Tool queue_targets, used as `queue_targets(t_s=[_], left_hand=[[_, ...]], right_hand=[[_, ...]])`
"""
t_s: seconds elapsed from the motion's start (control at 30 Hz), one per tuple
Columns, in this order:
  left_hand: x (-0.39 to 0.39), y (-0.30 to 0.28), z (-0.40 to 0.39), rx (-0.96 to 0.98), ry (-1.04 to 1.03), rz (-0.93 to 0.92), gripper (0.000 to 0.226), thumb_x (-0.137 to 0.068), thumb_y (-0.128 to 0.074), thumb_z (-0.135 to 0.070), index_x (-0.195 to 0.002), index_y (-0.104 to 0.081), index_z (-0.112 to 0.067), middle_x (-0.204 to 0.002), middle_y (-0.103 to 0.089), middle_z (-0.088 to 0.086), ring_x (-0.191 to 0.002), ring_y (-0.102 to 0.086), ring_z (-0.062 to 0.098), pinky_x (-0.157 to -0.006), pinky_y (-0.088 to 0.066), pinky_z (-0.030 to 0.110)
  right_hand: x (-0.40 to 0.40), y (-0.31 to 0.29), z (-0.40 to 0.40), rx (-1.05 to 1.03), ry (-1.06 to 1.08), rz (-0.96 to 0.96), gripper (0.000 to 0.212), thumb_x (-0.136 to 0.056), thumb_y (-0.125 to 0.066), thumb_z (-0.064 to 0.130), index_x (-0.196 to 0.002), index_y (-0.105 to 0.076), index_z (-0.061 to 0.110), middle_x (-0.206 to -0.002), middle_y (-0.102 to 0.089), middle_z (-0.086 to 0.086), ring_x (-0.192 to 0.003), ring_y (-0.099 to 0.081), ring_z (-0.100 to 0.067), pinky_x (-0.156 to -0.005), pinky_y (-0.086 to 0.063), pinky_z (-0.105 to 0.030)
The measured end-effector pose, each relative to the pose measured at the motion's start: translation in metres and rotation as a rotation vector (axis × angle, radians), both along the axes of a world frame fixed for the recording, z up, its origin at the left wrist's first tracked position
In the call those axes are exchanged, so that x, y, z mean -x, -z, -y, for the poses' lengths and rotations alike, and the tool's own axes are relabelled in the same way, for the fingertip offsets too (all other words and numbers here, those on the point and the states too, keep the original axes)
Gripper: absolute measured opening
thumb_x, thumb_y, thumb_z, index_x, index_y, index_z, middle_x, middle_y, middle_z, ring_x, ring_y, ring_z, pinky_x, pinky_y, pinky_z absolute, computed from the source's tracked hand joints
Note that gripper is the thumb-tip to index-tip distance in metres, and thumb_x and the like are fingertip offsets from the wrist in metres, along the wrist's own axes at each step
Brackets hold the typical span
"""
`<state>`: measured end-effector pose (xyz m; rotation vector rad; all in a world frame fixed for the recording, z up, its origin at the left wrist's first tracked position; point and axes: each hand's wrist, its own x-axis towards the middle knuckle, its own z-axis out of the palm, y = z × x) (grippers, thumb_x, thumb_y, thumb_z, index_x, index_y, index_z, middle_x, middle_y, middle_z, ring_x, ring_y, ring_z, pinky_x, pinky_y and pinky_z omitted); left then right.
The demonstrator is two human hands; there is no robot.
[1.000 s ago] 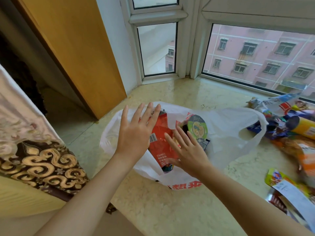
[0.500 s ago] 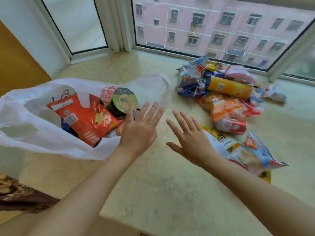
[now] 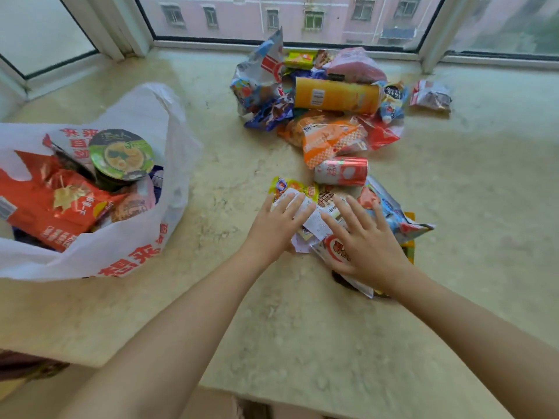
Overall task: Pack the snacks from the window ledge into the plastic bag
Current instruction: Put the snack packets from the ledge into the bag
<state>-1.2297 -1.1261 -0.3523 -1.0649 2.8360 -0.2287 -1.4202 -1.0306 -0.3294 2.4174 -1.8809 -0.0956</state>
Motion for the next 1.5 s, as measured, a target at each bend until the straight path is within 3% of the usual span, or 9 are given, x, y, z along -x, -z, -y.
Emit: queue_targets(t_s=[0.17,0.43,0.6,0.73,0.83,0.97,1.17,1.33,1.5], left_hand=[[0.033,0.006,0.018,-0.181,0.007,0.195,0.101,-0.077,-0.067,-0.054,-0.153,-0.005,-0.029,-0.161,-0.008,0.004,-0.147,-0.008,0.021,-0.117,-0.012,0.047],[0.025,0.006,0.036,-0.052,0.164,0.086,0.094,-0.033,-0.070,-0.079,-0.105,-0.064,-0.019,-0.092,-0.061,-0.001,-0.088,-0.058,0.022,-0.079,-0.046,0.036],[0.007,0.017,0.040,0.142,0.180,-0.003,0.060,-0.053,-0.072,-0.069,-0.083,-0.064,-0.017,-0.077,-0.060,-0.002,-0.078,-0.059,0.023,-0.072,-0.035,0.035],[0.002,0.015,0.055,0.186,-0.117,-0.063,0.058,-0.073,-0.040,-0.067,-0.071,-0.063,-0.014,-0.069,-0.062,0.001,-0.068,-0.059,0.023,-0.059,-0.041,0.031],[0.001,0.005,0.067,0.115,-0.333,-0.034,0.066,-0.077,-0.035,-0.070,-0.087,-0.062,-0.010,-0.085,-0.064,0.006,-0.085,-0.057,0.027,-0.067,-0.040,0.036],[0.006,0.003,0.082,0.044,-0.576,0.108,0.073,-0.086,-0.028,-0.074,-0.122,-0.049,-0.015,-0.120,-0.055,0.002,-0.115,-0.043,0.022,-0.089,-0.034,0.040],[0.012,0.001,0.092,-0.092,-0.881,0.029,0.101,-0.084,-0.025,-0.077,-0.152,0.005,-0.009,-0.145,-0.034,0.012,-0.126,-0.039,0.027,-0.093,-0.037,0.037],[0.026,0.013,0.069,-0.140,-0.554,-0.194,0.074,-0.094,-0.032,-0.062,-0.152,-0.015,-0.021,-0.156,-0.024,0.006,-0.135,-0.034,0.027,-0.100,-0.034,0.042],[0.028,0.028,0.064,-0.269,-0.397,-0.057,0.072,-0.093,-0.031,-0.064,-0.153,-0.013,-0.028,-0.159,-0.017,0.006,-0.145,-0.016,0.024,-0.108,-0.026,0.042]], right_hand=[[0.023,0.002,-0.002,-0.137,-0.045,-0.063,0.102,-0.057,-0.068,0.071,-0.141,-0.045,0.018,-0.151,-0.035,-0.017,-0.139,-0.032,-0.037,-0.107,-0.022,-0.066],[0.052,0.002,-0.005,-0.128,-0.014,-0.053,0.104,-0.039,-0.075,0.073,-0.127,-0.058,0.020,-0.131,-0.057,-0.012,-0.129,-0.047,-0.035,-0.090,-0.027,-0.079],[0.064,0.003,-0.003,-0.132,-0.018,-0.040,0.093,-0.040,-0.078,0.065,-0.119,-0.061,0.020,-0.125,-0.058,-0.010,-0.123,-0.051,-0.034,-0.086,-0.032,-0.077],[0.061,0.008,0.002,-0.025,-0.016,0.013,0.055,-0.056,-0.076,0.044,-0.103,-0.064,0.018,-0.111,-0.061,-0.007,-0.108,-0.057,-0.030,-0.088,-0.037,-0.070],[0.059,0.008,0.012,0.108,-0.057,0.140,0.045,-0.061,-0.077,0.036,-0.100,-0.065,0.017,-0.110,-0.063,-0.007,-0.101,-0.059,-0.029,-0.090,-0.043,-0.060],[0.069,-0.010,0.029,0.208,0.143,0.307,0.071,-0.061,-0.078,0.044,-0.124,-0.056,0.019,-0.130,-0.055,-0.009,-0.119,-0.049,-0.034,-0.094,-0.039,-0.057],[0.077,-0.024,0.034,-0.237,0.411,0.227,0.101,-0.060,-0.060,0.079,-0.145,-0.020,0.041,-0.155,-0.019,0.006,-0.125,-0.044,-0.025,-0.078,-0.049,-0.037],[0.059,-0.010,0.031,-0.282,0.386,0.315,0.096,-0.063,-0.069,0.063,-0.144,-0.021,0.042,-0.154,-0.018,0.006,-0.126,-0.043,-0.019,-0.071,-0.050,-0.030],[0.048,-0.002,0.034,-0.283,0.520,0.581,0.099,-0.062,-0.079,0.051,-0.144,-0.026,0.035,-0.134,-0.051,0.007,-0.111,-0.056,-0.015,-0.075,-0.053,-0.035]])
